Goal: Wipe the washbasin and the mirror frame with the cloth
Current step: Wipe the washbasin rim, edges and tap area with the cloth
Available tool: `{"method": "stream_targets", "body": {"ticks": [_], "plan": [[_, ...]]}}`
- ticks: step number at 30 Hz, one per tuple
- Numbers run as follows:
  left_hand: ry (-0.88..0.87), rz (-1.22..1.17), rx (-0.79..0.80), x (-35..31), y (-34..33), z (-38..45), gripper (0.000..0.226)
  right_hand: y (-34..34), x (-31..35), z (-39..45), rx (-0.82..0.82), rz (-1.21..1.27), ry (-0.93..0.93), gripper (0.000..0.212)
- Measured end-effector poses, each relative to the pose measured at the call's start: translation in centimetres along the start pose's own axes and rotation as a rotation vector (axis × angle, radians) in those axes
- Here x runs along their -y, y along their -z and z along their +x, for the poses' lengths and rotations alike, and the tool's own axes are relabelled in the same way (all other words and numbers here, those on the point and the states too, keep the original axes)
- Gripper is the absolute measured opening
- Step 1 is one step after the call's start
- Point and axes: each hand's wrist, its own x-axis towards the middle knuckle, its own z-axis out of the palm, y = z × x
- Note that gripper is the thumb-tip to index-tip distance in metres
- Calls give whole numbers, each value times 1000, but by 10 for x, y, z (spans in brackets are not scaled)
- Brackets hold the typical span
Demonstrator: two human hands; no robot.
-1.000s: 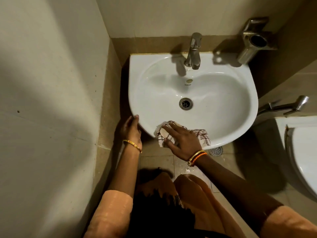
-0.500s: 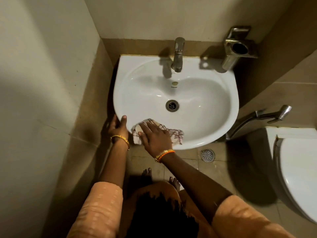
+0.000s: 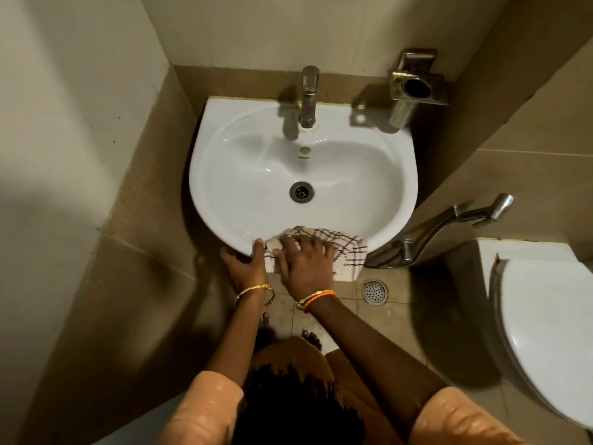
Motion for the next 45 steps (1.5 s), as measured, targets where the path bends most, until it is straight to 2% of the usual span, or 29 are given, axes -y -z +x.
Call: {"method": "stream_targets", "body": {"ticks": [2,5,7,10,12,14,16,19,21,23,26,30,34,38,42,45], "plan": [[-86,111,-77,-7,0,-6,87,0,10,-1,12,18,11,37],[-274,357,-207,-8,5,-13,91,5,-13,-4,21,27,110,38],[-469,533,-266,-4,7,-14,77,10,-41,-4,-4,18,153,38],[-683,651,-265,1,0,-19,38,27,-96,10,-78,-25,86,37],[-776,682,-210,6,-5,-28,23,39,-131,26,-80,-43,18,43],[-862,701,-112,9,-11,-36,16,45,-148,41,0,-34,-35,51],[-899,699,6,10,-17,-42,20,43,-146,48,56,-24,-90,47],[-956,681,186,17,-21,-54,26,35,-117,33,45,14,-161,44],[-967,660,255,22,-21,-57,27,31,-92,13,-8,60,-138,44],[-946,653,258,19,-21,-56,28,29,-80,0,-69,99,-93,44],[-929,699,241,7,-21,-53,32,36,-101,7,-47,97,-63,38],[-909,770,266,-1,-21,-56,37,55,-160,54,24,76,-200,47],[-899,903,290,-10,-27,-57,51,68,-156,78,92,19,-287,57],[-833,992,439,-22,-33,-54,48,68,-125,50,39,83,-445,53],[-652,953,596,-32,-43,-55,44,59,-99,19,-83,178,-490,36],[-617,946,653,-34,-47,-60,47,56,-104,23,-121,257,-545,38]]}}
